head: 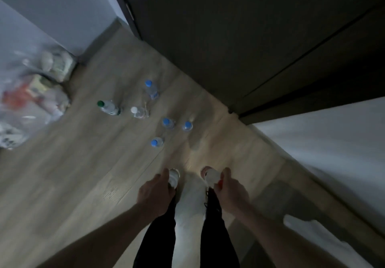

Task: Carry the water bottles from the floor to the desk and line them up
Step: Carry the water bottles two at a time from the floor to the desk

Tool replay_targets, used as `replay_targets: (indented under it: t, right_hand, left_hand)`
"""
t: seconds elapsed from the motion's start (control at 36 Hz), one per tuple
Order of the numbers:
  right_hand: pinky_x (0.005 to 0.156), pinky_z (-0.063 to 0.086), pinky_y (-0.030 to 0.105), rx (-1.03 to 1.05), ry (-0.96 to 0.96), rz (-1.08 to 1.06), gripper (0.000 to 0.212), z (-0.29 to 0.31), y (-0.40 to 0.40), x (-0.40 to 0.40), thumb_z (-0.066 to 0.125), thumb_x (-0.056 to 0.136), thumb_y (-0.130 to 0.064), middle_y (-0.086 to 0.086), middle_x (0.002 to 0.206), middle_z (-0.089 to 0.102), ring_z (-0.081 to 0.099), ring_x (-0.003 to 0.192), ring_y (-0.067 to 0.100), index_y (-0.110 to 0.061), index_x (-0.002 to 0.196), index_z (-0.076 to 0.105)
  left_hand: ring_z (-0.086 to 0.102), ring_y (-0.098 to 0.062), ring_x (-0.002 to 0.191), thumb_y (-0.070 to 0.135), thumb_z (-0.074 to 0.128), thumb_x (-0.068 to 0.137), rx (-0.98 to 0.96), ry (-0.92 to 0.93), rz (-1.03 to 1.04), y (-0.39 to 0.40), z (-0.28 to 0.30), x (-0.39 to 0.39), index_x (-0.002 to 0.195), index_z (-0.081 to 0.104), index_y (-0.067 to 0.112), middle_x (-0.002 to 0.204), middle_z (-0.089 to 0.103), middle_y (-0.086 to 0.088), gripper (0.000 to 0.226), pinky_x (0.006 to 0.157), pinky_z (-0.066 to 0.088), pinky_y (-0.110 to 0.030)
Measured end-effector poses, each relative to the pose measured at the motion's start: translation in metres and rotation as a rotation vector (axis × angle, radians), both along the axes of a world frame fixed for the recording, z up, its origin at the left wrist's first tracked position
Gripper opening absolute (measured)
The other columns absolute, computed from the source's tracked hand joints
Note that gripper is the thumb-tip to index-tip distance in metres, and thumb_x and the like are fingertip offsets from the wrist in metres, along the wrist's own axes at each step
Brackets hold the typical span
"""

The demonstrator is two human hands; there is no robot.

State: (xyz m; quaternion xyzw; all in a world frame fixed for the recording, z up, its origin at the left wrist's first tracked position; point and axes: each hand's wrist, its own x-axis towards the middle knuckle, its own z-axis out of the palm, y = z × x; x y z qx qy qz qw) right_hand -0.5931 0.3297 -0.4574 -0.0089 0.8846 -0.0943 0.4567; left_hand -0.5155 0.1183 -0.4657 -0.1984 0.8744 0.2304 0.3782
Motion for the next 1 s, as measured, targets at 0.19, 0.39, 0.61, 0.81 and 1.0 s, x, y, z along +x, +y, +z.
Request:
replay_targets:
  t: [0.19, 0.39, 0.61, 0.81, 1.0]
  right_hand:
    - [0.077, 0.049, 0.037, -0.145, 0.088, 0.037, 0.029, 0.196, 0.009, -0.010, 0.054, 0.103, -0.034, 0.012, 0.113, 0.070, 0.069, 0.102, 0.034, -0.018, 0.124, 0.041]
    - [0.081, 0.051, 0.038, -0.275, 0.223, 0.241, 0.038, 0.309, 0.004, -0.005, 0.054, 0.101, -0.040, 0.009, 0.116, 0.068, 0.067, 0.102, 0.029, -0.021, 0.132, 0.043]
    - [0.090, 0.047, 0.034, -0.431, 0.264, 0.527, 0.040, 0.387, -0.030, 0.014, 0.056, 0.100, -0.042, 0.001, 0.123, 0.067, 0.064, 0.112, 0.023, -0.025, 0.136, 0.051]
    - [0.077, 0.049, 0.036, -0.545, 0.317, 0.777, 0.021, 0.432, -0.071, 0.059, 0.060, 0.094, -0.042, -0.001, 0.094, 0.070, 0.066, 0.094, 0.027, -0.024, 0.104, 0.054]
    - [0.070, 0.047, 0.036, -0.679, 0.304, 0.948, 0.018, 0.447, -0.110, 0.134, 0.061, 0.092, -0.039, -0.003, 0.077, 0.063, 0.064, 0.081, 0.024, -0.023, 0.095, 0.052]
  left_hand:
    - [0.066, -0.032, 0.093, 0.037, 0.052, 0.096, -0.045, 0.087, 0.037, 0.009, 0.195, 0.025, 0.120, 0.041, 0.018, 0.109, 0.063, -0.005, 0.032, 0.067, 0.038, -0.033]
    - [0.061, -0.030, 0.081, 0.038, 0.051, 0.096, -0.135, 0.275, 0.313, 0.024, 0.315, 0.071, 0.105, 0.040, 0.021, 0.103, 0.060, -0.002, 0.022, 0.063, 0.037, -0.034]
    - [0.054, -0.021, 0.073, 0.035, 0.055, 0.095, -0.212, 0.426, 0.745, 0.057, 0.383, 0.137, 0.104, 0.042, 0.027, 0.101, 0.063, 0.002, 0.017, 0.060, 0.036, -0.032]
    - [0.050, -0.020, 0.068, 0.038, 0.060, 0.091, -0.274, 0.534, 1.002, 0.059, 0.419, 0.198, 0.092, 0.044, 0.028, 0.086, 0.057, 0.004, 0.018, 0.058, 0.032, -0.033]
    - [0.055, -0.026, 0.071, 0.039, 0.064, 0.085, -0.379, 0.584, 1.179, 0.057, 0.439, 0.291, 0.091, 0.046, 0.033, 0.084, 0.056, 0.005, 0.019, 0.061, 0.038, -0.034]
